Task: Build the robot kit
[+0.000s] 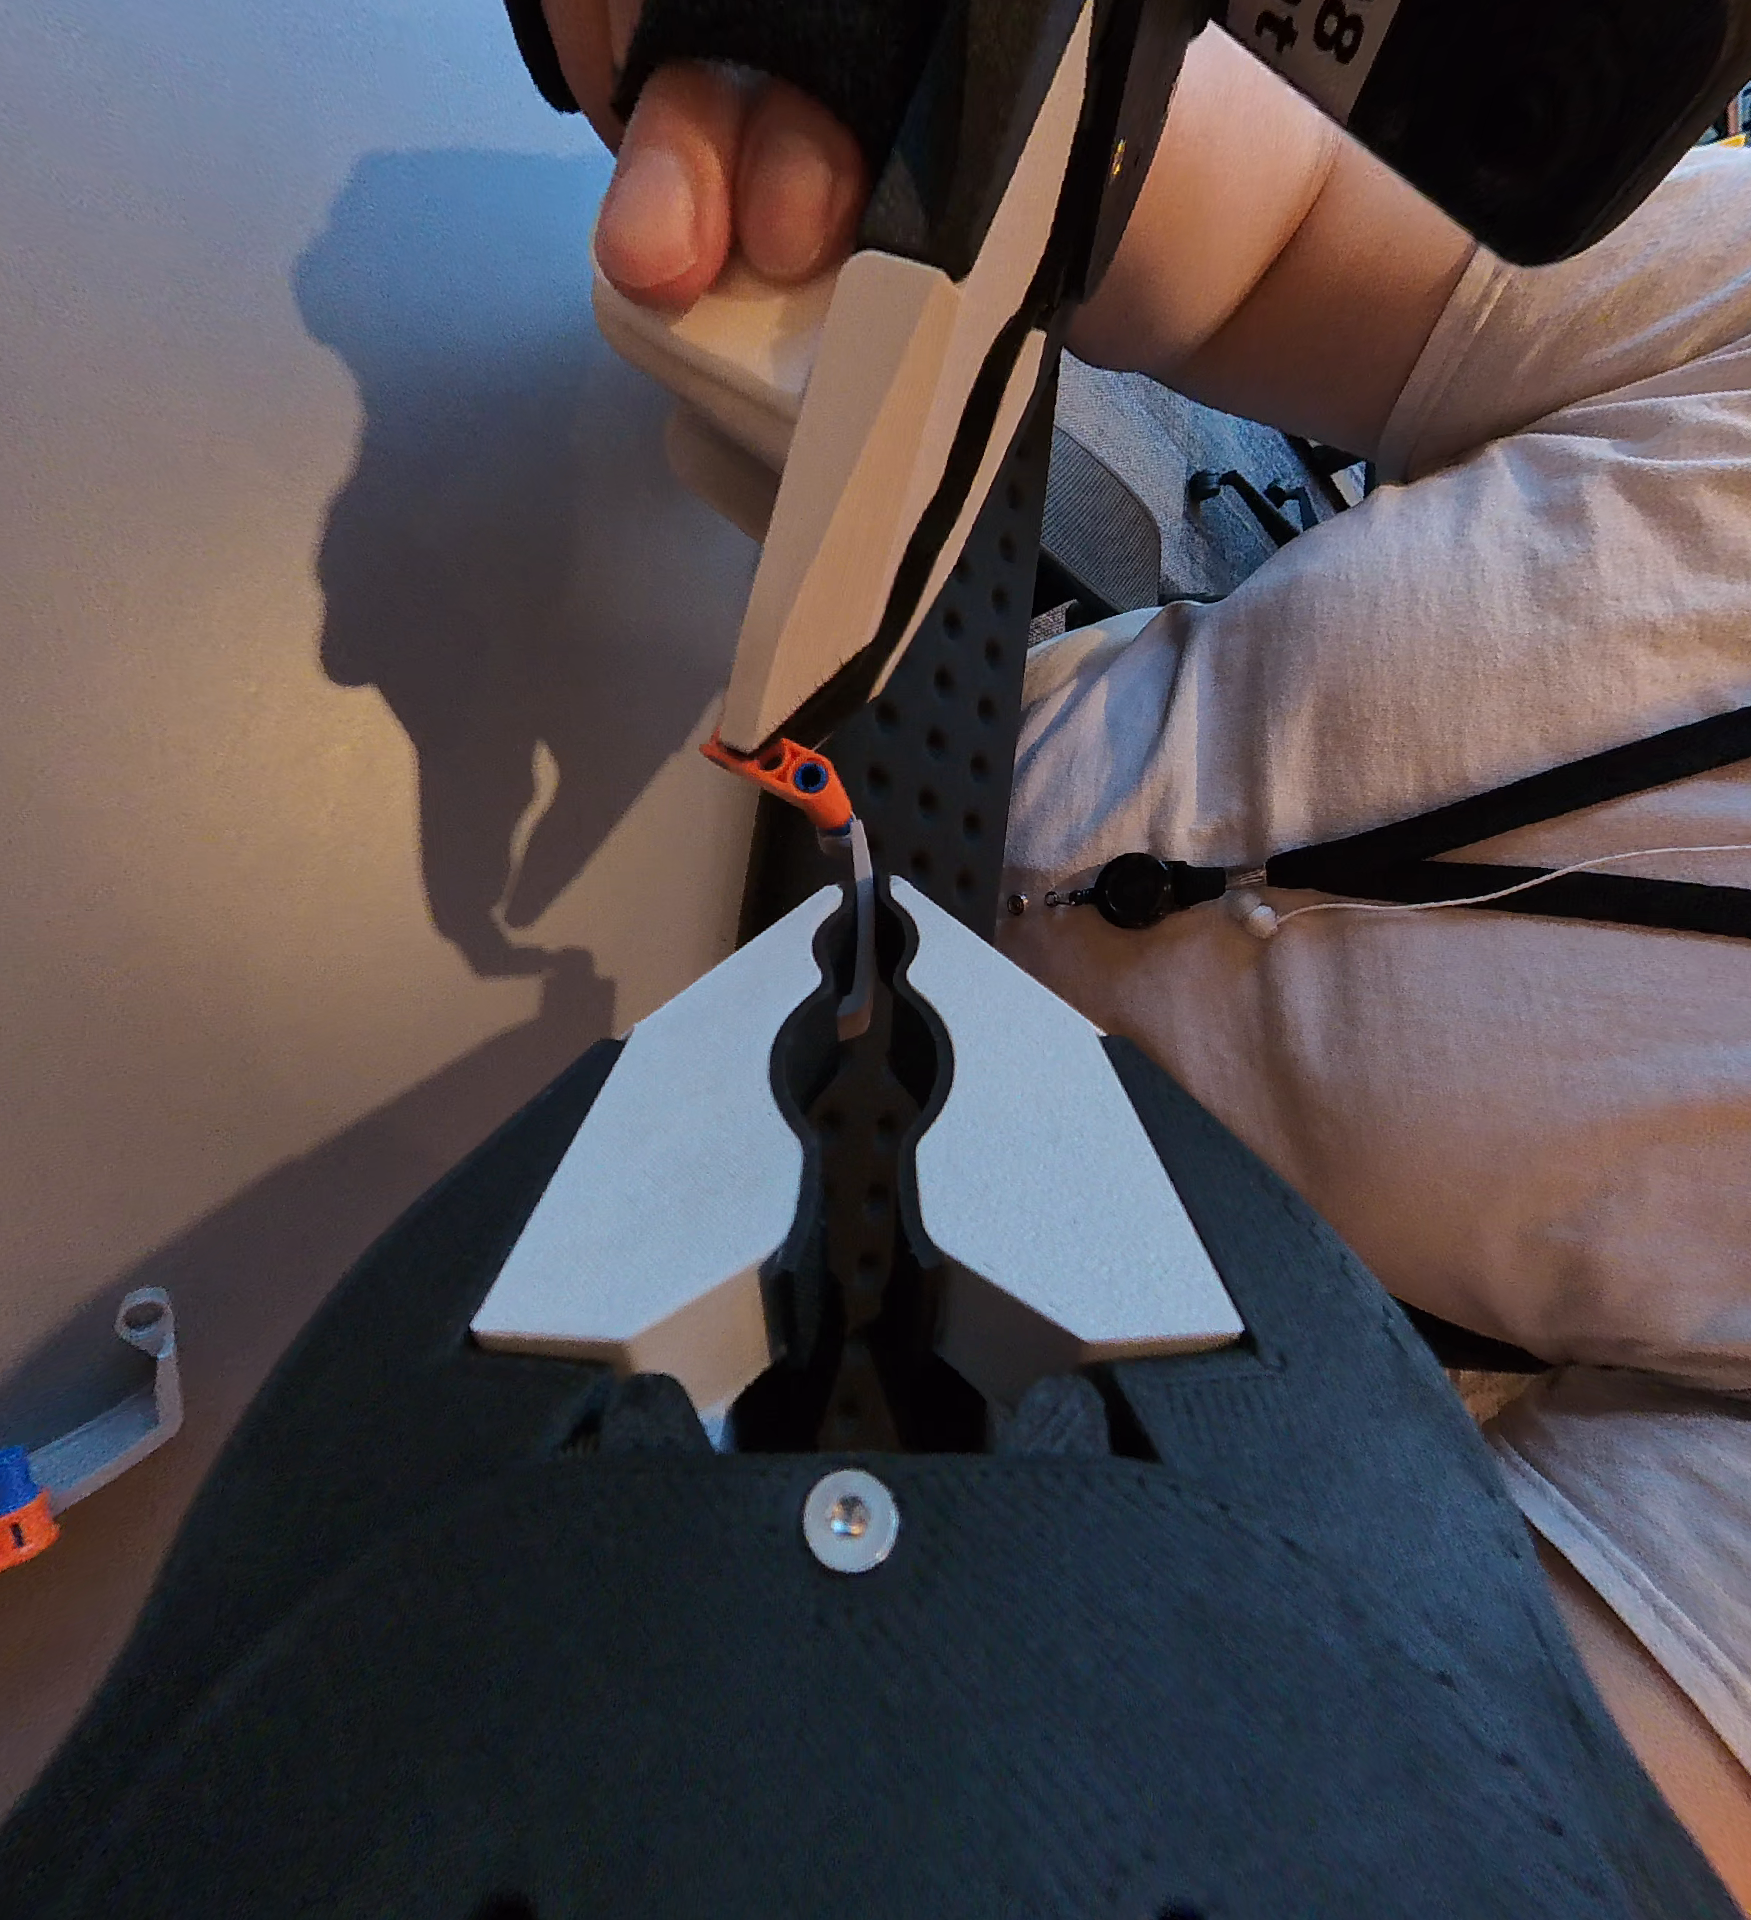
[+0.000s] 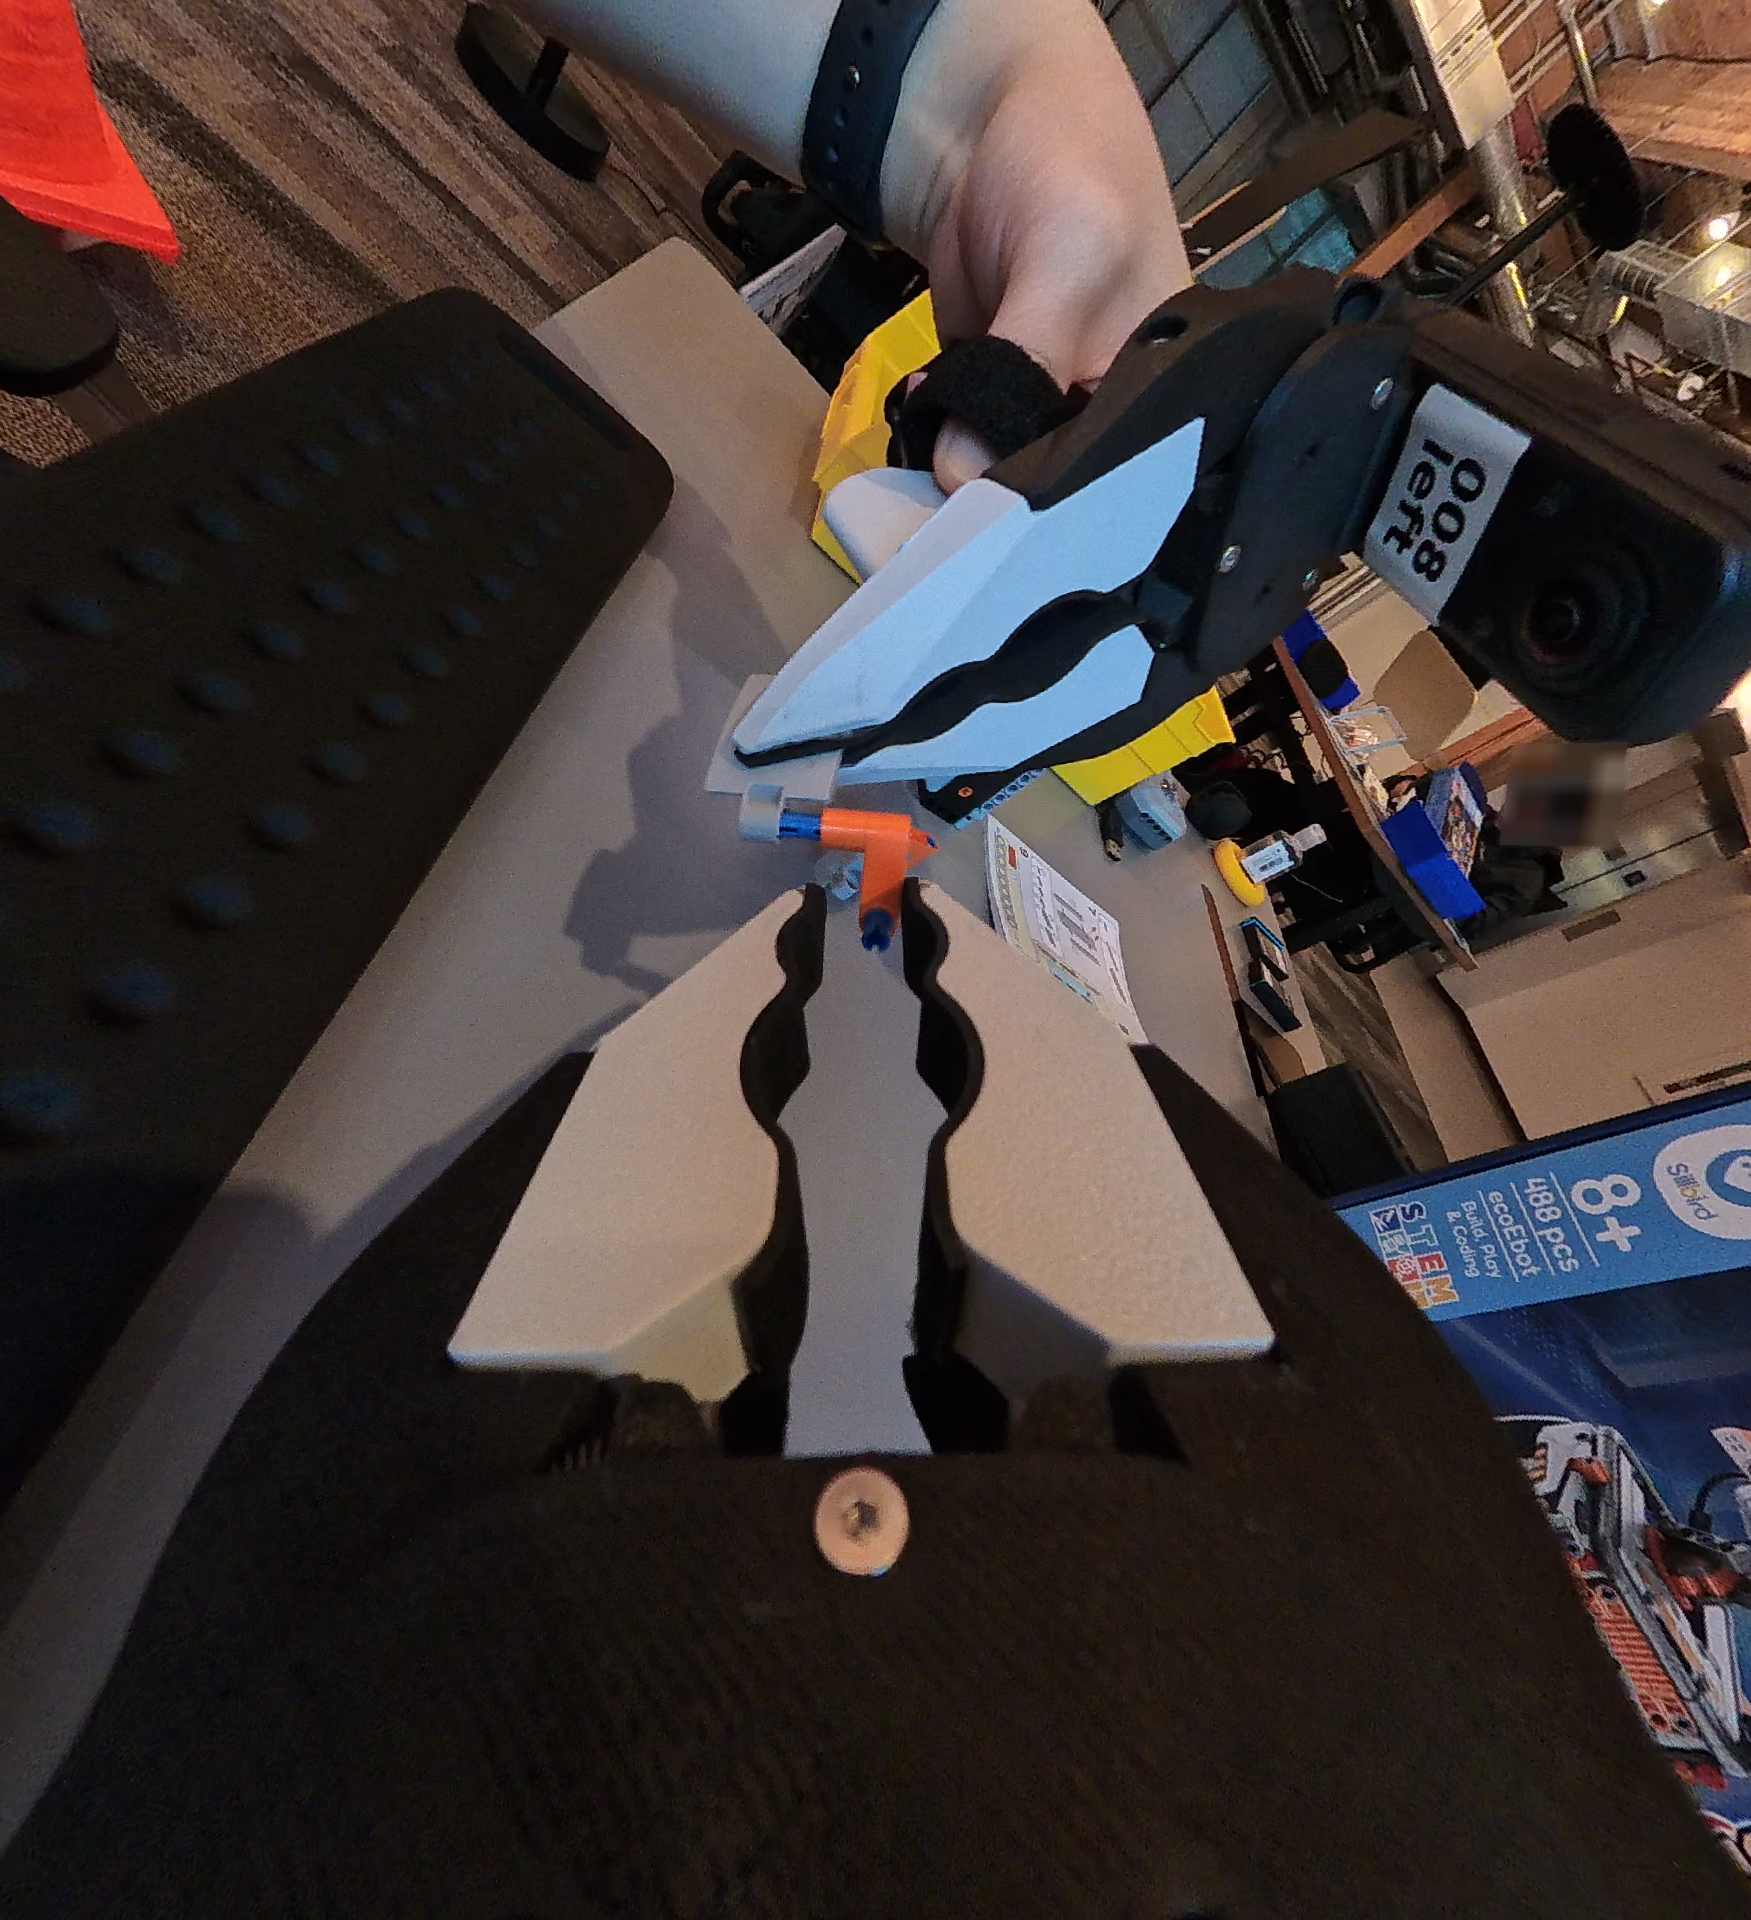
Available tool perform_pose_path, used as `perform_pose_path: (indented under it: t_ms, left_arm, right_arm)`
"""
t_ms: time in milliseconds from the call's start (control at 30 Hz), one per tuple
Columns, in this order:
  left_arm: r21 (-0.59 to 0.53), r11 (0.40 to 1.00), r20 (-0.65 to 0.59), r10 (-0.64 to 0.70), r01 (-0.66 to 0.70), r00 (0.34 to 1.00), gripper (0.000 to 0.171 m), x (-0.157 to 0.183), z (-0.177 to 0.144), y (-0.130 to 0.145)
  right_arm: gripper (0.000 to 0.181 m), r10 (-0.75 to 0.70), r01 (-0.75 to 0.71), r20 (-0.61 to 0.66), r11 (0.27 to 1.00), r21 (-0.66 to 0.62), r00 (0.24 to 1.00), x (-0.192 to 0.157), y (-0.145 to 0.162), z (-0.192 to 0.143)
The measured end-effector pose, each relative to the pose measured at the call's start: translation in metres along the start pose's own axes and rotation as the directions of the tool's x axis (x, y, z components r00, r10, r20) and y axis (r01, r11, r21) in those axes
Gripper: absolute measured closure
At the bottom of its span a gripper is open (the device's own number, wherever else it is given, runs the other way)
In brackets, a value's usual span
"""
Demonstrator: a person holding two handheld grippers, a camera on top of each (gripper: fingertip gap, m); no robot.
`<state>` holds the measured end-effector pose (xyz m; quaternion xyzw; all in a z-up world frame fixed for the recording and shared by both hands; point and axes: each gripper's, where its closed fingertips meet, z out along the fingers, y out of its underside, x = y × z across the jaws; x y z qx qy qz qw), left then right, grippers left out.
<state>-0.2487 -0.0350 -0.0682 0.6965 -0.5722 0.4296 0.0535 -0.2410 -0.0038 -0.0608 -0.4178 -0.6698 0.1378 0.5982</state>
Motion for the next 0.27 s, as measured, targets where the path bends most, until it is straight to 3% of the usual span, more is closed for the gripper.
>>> perform_pose_path:
  t_ms: [267]
  left_arm:
    - [0.005,1.0,-0.009,-0.001,0.001,1.0,0.171,0.0015,-0.0003,-0.0009]
  right_arm:
    - [0.159,0.003,-0.003,0.018,1.0,0.012,1.0,-0.0028,-0.0036,-0.0001]
